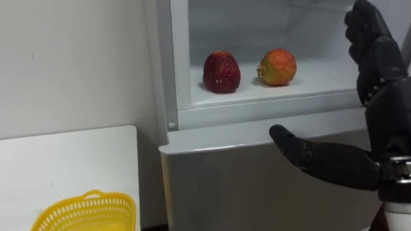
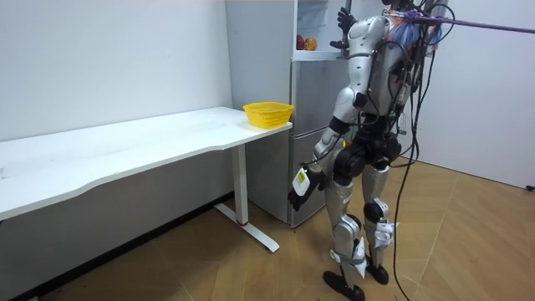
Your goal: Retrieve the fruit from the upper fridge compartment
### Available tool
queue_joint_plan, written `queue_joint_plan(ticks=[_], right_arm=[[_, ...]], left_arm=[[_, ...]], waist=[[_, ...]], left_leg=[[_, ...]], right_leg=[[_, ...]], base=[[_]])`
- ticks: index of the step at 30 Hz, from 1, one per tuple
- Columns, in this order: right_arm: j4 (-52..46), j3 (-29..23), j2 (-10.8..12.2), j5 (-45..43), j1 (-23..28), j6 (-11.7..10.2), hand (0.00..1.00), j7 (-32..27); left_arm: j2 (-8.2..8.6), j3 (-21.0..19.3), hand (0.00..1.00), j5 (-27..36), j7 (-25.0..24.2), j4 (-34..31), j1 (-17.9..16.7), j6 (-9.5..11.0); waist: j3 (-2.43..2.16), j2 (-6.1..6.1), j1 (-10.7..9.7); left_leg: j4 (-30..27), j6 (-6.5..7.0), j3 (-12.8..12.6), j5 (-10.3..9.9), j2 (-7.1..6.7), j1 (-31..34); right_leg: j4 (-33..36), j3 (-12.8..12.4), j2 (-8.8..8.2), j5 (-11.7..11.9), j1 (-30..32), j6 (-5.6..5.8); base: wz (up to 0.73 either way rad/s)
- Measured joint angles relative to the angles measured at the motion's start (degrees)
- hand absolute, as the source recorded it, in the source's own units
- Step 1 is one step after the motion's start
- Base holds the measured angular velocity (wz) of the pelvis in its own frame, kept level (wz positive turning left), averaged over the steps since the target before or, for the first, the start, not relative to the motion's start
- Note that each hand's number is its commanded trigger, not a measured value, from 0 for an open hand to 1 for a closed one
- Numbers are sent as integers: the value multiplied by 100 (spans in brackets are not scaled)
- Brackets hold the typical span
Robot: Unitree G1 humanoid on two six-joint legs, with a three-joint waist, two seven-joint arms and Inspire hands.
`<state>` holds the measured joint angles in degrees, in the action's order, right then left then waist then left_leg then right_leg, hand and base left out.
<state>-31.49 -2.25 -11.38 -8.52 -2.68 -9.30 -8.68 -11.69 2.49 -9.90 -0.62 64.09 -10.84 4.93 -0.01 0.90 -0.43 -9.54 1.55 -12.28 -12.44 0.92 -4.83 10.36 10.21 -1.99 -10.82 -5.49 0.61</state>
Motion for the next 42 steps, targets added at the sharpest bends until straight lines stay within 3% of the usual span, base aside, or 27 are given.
queue_joint_plan(ticks=[8,11,14,18,25,33,42], right_arm=[[241,-5,-160,220,-216,56,0,-71],[444,-19,-276,166,-480,62,0,-135],[450,-22,-368,242,-576,62,0,-173],[802,-30,-477,628,-1121,67,0,-250],[1324,-21,-523,580,-2019,66,0,-513],[1962,120,-790,608,-2353,66,0,-688],[2637,337,-851,601,-2673,521,0,-563]], left_arm=[[47,-2,0,-548,10,12,-3,-226],[48,-14,0,-727,-4,9,14,-252],[48,-89,0,-884,-17,-12,19,-273],[44,-223,0,-1059,-56,-15,62,-391],[23,-235,0,-1114,-132,-66,133,-435],[0,-223,0,-1157,-241,-160,132,-510],[5,-223,0,-1222,-336,-180,241,-774]], waist=[[23,10,89],[51,72,93],[23,150,101],[-2,223,183],[13,233,302],[38,266,487],[41,279,615]], left_leg=[[9,-10,50,6,18,20],[7,-26,78,17,24,31],[-16,-34,151,23,23,46],[-48,-38,161,26,23,25],[-42,-39,166,26,29,39],[-69,-41,232,28,20,17],[-138,-43,406,32,-44,134]], right_leg=[[7,132,-1,1,3,-2],[12,181,3,1,2,-2],[11,295,0,1,-4,-2],[0,420,-10,2,-43,-2],[1,441,-10,1,-40,-2],[-25,492,-14,2,-108,-3],[-72,607,-24,2,-80,-3]], base=[[2],[5],[10],[1],[0],[4],[9]])
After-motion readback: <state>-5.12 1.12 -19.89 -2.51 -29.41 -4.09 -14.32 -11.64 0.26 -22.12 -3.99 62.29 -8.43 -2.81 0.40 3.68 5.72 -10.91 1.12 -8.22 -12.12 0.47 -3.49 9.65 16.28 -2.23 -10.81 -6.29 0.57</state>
